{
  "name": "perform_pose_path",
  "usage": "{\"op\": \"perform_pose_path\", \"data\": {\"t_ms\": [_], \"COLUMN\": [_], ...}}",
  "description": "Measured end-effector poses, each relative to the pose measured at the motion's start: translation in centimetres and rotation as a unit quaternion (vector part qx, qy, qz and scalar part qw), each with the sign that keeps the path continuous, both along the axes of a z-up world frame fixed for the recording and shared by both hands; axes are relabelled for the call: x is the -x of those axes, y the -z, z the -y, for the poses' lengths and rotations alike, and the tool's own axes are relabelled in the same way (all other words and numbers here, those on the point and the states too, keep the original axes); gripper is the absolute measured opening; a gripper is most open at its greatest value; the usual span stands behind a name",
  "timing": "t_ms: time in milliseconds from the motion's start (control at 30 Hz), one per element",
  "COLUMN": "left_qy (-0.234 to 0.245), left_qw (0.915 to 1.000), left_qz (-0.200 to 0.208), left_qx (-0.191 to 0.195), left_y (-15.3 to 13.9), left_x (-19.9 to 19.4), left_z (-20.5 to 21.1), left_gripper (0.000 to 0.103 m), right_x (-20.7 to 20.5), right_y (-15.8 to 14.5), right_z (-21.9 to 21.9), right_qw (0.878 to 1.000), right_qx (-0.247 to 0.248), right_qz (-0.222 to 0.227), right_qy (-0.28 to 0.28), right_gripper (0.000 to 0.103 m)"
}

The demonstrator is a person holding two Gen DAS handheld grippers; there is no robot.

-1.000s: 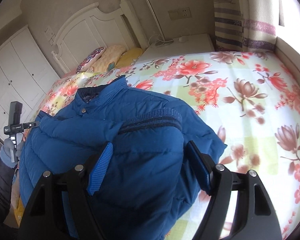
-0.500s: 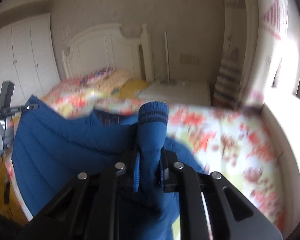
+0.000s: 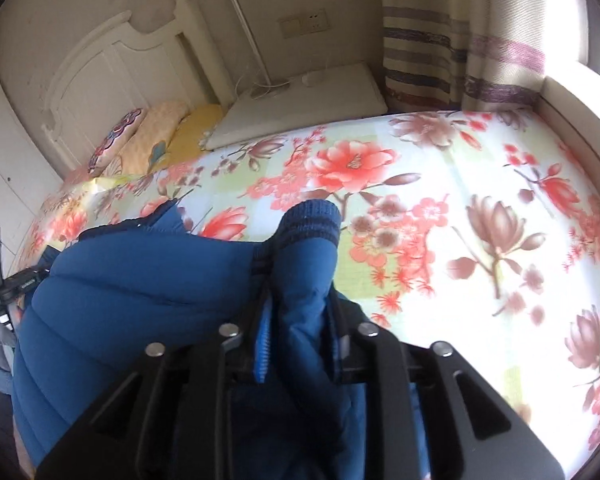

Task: Fold large clothes

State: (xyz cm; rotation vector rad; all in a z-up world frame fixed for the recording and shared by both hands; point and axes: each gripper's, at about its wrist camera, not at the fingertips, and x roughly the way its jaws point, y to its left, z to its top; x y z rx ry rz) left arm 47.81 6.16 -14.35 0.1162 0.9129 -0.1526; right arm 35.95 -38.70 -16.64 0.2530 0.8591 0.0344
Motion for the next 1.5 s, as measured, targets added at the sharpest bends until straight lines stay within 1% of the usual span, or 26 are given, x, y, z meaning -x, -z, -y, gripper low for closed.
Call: {"op": "perform_pose_path", "data": {"t_ms": [67,100,133,167,200,233,267,300,333,367,433,467,533,567,600,667,700,767,800,867,1200,1267,1367,1433,1467,1500], "left_qy": [-0.005,-0.014,-0.026,-0.042,-0.064,-0.074,-0.068,-0.054,-0.023,0.012,0.065,0.076,0.096,0.099,0.1,0.098,0.099,0.092,0.085,0.08,0.074,0.073,0.072,0.071,0.069,0.058], "left_qw": [1.0,0.9998,0.9994,0.9981,0.9944,0.9903,0.9872,0.9863,0.9866,0.9878,0.9889,0.9891,0.9893,0.9892,0.9894,0.9899,0.9909,0.9932,0.9942,0.9955,0.997,0.9971,0.9972,0.9974,0.9976,0.9982], "left_qz": [0.002,0.007,0.019,0.038,0.078,0.113,0.142,0.155,0.161,0.155,0.133,0.125,0.095,0.087,0.069,0.033,0.017,-0.004,-0.006,-0.01,-0.006,-0.005,-0.005,-0.008,-0.01,-0.018], "left_qx": [-0.007,-0.01,-0.015,-0.024,-0.034,-0.033,-0.026,-0.021,-0.015,-0.015,-0.016,-0.018,-0.054,-0.064,-0.08,-0.096,-0.09,-0.072,-0.065,-0.051,-0.024,-0.022,-0.02,-0.012,-0.01,-0.001], "left_y": [-0.2,-0.6,-1.2,-2.0,-3.7,-5.3,-7.2,-8.3,-9.4,-10.1,-10.1,-9.8,-7.9,-7.2,-5.8,-3.1,-1.9,-0.6,-0.1,0.6,1.2,1.2,1.3,1.3,1.3,1.4], "left_x": [0.1,0.2,0.5,1.0,2.2,3.3,4.4,5.1,5.8,6.2,6.5,6.5,5.4,5.1,4.2,2.8,2.4,1.7,1.6,1.5,1.5,1.5,1.5,1.4,1.3,1.0], "left_z": [0.0,-0.2,-0.5,-0.6,-0.7,-0.4,0.2,1.1,2.7,4.6,8.4,9.4,12.9,13.5,14.2,14.8,14.7,14.2,13.9,13.6,13.0,13.0,12.9,12.6,12.5,12.1], "left_gripper": [0.035,0.042,0.049,0.051,0.058,0.073,0.08,0.088,0.089,0.09,0.093,0.093,0.093,0.093,0.093,0.093,0.094,0.096,0.098,0.099,0.099,0.099,0.099,0.099,0.099,0.099], "right_x": [0.1,0.1,0.2,0.5,1.2,1.7,2.1,2.5,2.6,2.6,2.1,1.5,0.3,-0.6,-1.3,-2.3,-2.8,-3.9,-4.1,-4.2,-4.0,-4.0,-4.4,-4.2,-4.3,-4.7], "right_y": [-0.2,-0.3,-0.6,-1.2,-2.4,-3.5,-4.7,-6.2,-7.1,-7.9,-8.1,-7.7,-6.6,-5.8,-4.9,-3.7,-2.6,-1.0,-0.7,-0.4,0.0,0.1,-0.8,-1.9,-1.6,-0.8], "right_z": [-0.1,-0.2,-0.3,-0.5,-0.5,-1.0,-1.8,-3.1,-4.5,-7.0,-10.7,-13.3,-16.2,-17.2,-18.1,-18.9,-19.1,-18.8,-18.5,-18.4,-18.2,-18.6,-19.8,-20.7,-21.3,-21.5], "right_qw": [1.0,1.0,1.0,1.0,0.999,0.998,0.997,0.995,0.993,0.991,0.985,0.981,0.975,0.973,0.972,0.969,0.966,0.968,0.971,0.972,0.973,0.972,0.968,0.97,0.967,0.966], "right_qx": [0.005,0.011,0.016,0.022,0.038,0.051,0.063,0.073,0.081,0.092,0.107,0.118,0.14,0.144,0.144,0.164,0.171,0.149,0.133,0.127,0.12,0.13,0.165,0.161,0.17,0.179], "right_qz": [-0.001,-0.004,-0.004,0.001,0.016,0.032,0.049,0.068,0.078,0.083,0.075,0.066,0.049,0.036,0.023,0.015,0.006,-0.021,-0.021,-0.016,-0.01,-0.011,-0.022,0.008,0.013,-0.001], "right_qy": [-0.002,0.003,0.007,0.01,0.016,0.019,0.016,-0.001,-0.022,-0.058,-0.109,-0.141,-0.168,-0.176,-0.182,-0.185,-0.192,-0.199,-0.196,-0.196,-0.196,-0.196,-0.189,-0.183,-0.188,-0.187], "right_gripper": [0.032,0.043,0.049,0.05,0.052,0.056,0.058,0.06,0.06,0.06,0.059,0.058,0.029,0.024,0.022,0.022,0.024,0.025,0.025,0.025,0.026,0.026,0.027,0.035,0.036,0.034]}}
